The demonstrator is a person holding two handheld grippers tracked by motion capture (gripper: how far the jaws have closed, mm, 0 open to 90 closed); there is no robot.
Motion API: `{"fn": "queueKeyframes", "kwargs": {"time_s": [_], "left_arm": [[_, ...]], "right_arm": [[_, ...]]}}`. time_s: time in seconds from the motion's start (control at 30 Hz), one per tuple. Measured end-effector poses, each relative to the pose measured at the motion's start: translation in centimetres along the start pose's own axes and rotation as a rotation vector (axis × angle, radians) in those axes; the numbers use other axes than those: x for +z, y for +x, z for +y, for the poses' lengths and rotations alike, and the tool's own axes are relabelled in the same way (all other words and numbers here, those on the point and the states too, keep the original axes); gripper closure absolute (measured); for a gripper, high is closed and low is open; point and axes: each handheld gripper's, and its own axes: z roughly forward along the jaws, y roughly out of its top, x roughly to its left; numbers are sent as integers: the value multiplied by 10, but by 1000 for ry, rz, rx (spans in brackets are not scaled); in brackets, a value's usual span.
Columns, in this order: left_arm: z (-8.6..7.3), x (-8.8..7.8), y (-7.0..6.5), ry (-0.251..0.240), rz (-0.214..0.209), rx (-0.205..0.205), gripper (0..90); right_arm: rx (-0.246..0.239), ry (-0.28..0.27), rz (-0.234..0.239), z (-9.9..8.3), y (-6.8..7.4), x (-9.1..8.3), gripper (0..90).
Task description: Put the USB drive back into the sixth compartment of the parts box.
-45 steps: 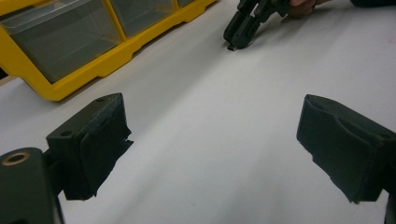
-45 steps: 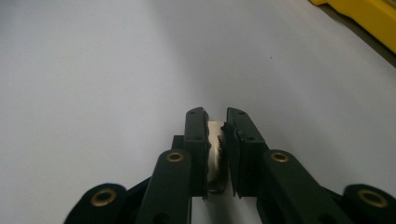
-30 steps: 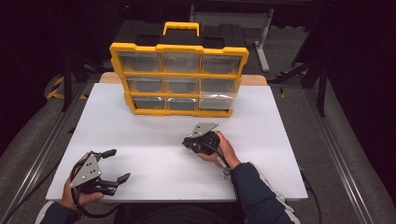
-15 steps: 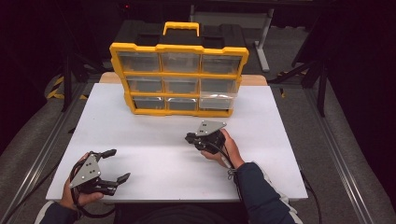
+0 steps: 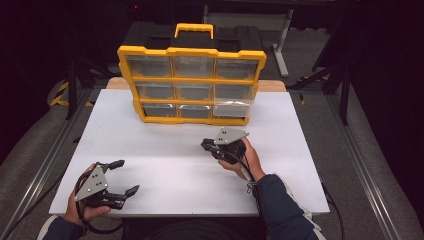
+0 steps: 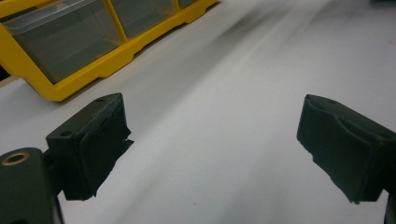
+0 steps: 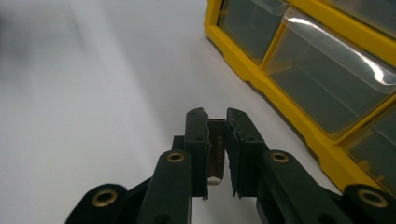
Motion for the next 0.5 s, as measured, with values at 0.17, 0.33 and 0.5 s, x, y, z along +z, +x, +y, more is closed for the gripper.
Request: {"fn": "queueKeyframes", "kwargs": {"time_s": [0.17, 0.33, 0.5], "left_arm": [[0, 0, 0, 1, 0, 2, 97], [0, 0, 0, -1, -1, 2, 97], [0, 0, 0, -2, -3, 1, 97]], "right_arm": [[1, -21, -15, 3, 1, -7, 795], [-3, -35, -28, 6, 1, -13, 795], [-8, -47, -39, 9, 0, -17, 795]]}}
